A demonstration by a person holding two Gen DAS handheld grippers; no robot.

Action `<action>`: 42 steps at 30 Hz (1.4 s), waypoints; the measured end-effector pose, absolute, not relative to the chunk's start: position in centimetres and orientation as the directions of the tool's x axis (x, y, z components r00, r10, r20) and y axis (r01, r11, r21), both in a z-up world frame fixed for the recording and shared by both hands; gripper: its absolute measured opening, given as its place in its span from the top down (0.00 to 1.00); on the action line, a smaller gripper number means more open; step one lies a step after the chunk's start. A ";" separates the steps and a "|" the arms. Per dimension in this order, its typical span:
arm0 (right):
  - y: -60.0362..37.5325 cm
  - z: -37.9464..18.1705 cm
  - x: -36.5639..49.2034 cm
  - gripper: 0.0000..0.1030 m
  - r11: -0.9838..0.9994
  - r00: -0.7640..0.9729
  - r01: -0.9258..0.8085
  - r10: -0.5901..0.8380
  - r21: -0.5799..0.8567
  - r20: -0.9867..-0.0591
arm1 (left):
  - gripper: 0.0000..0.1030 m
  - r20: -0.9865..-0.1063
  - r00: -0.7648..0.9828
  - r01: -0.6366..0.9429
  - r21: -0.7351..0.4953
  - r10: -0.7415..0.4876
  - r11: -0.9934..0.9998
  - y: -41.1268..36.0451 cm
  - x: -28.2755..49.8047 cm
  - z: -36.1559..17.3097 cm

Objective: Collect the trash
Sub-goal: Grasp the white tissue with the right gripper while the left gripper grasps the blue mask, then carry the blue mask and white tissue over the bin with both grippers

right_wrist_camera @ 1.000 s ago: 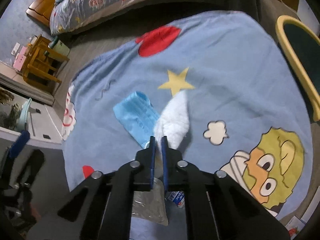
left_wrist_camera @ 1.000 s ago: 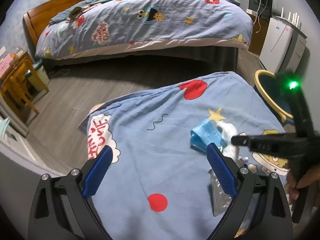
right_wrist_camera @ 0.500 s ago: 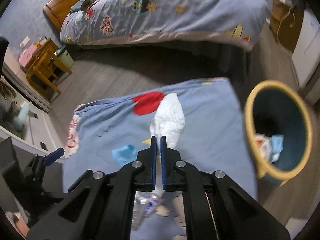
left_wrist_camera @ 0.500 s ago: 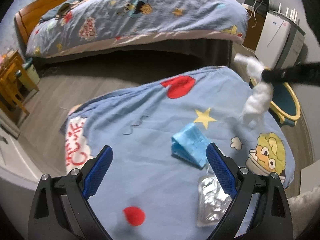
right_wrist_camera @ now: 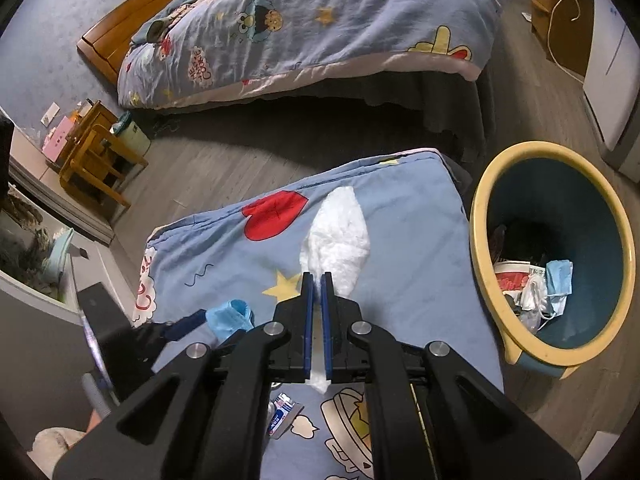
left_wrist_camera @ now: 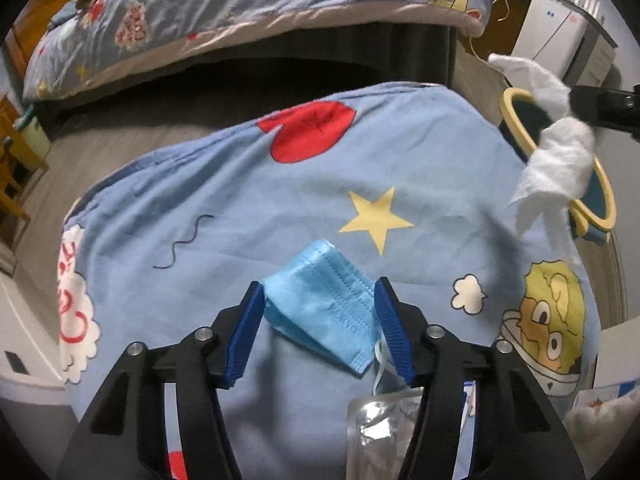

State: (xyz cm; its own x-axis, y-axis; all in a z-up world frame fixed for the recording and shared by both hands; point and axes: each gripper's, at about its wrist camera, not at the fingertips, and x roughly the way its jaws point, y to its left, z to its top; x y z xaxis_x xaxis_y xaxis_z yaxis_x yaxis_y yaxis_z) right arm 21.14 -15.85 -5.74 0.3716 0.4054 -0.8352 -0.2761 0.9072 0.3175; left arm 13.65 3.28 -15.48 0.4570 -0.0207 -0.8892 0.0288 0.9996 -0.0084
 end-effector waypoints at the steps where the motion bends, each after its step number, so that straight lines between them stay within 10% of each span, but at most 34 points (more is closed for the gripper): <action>1: -15.9 -5.8 21.2 0.97 0.909 0.373 -0.285 0.399 0.306 -0.838 | 0.48 -0.891 0.454 0.026 -0.007 -0.018 1.000 3.3 13.8 -15.7; 12: -16.3 -5.7 21.3 0.97 0.905 0.375 -0.311 0.397 0.289 -0.838 | 0.86 -0.885 0.466 0.019 0.015 0.004 1.000 3.2 13.9 -15.4; 42: -22.1 -2.9 23.1 0.97 0.925 0.495 -0.241 0.377 0.293 -0.783 | 0.86 -0.802 0.597 0.045 0.015 -0.015 0.999 0.5 13.7 -8.7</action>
